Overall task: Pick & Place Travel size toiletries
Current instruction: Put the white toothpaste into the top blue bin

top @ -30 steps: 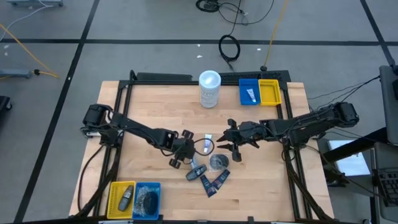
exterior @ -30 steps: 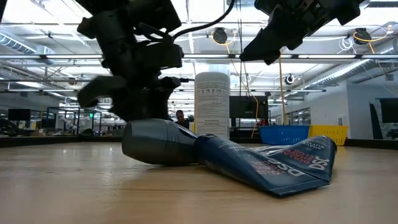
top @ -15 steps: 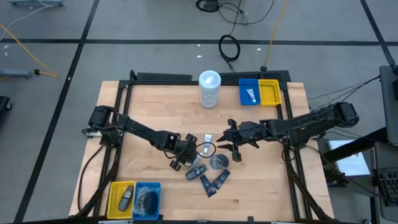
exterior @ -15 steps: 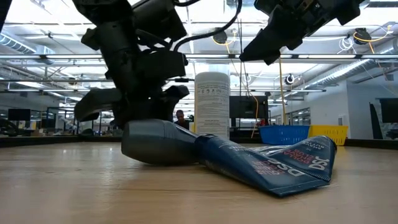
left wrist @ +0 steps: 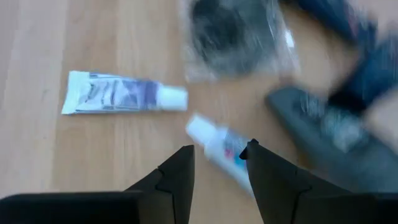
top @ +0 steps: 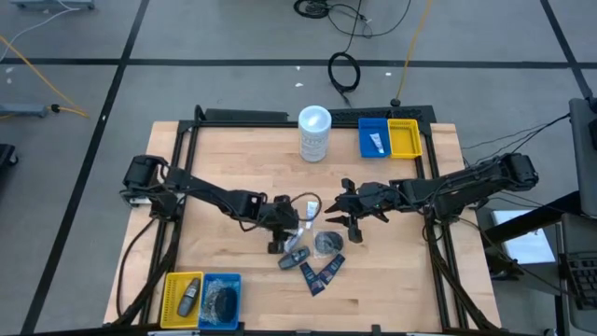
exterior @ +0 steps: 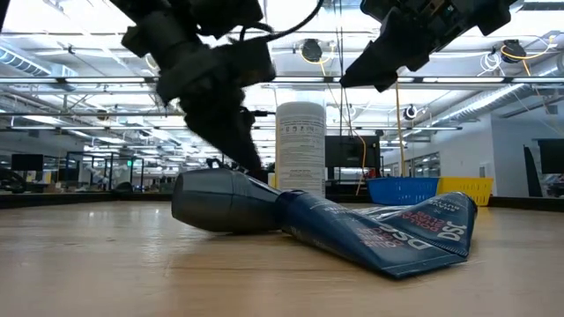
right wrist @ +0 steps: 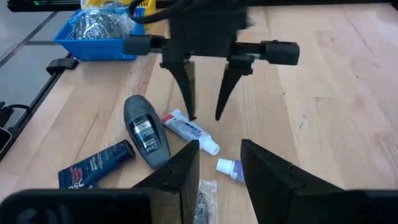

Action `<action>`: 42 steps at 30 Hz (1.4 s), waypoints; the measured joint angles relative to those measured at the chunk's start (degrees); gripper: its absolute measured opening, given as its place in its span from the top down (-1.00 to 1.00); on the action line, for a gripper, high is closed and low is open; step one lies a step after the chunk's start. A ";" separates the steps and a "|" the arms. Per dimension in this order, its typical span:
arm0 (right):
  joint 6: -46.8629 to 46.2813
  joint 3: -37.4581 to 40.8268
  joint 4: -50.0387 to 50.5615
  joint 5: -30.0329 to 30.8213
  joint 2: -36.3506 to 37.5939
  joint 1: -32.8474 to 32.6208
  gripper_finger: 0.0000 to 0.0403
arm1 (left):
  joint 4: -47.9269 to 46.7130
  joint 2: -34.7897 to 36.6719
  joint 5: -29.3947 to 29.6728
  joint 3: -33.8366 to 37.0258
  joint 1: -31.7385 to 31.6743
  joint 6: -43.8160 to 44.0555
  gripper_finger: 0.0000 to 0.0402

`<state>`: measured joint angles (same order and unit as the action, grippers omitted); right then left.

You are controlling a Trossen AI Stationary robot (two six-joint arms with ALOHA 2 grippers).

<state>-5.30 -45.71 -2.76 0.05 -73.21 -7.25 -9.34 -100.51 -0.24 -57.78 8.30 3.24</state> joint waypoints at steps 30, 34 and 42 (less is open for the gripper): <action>0.42 -0.04 -0.83 0.09 0.00 0.02 0.48 | 7.89 -6.97 7.86 0.07 3.44 34.01 0.29; 0.42 -0.04 -0.79 0.10 0.00 0.02 0.49 | 10.27 -9.36 6.24 -0.08 3.80 35.52 0.29; 0.42 -0.02 -0.79 0.11 0.00 0.02 0.49 | 10.34 -11.16 6.50 -0.52 4.15 35.97 0.30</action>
<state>-4.89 -45.74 -3.55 0.16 -73.21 -7.22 1.00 -111.68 6.26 -58.30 12.45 39.20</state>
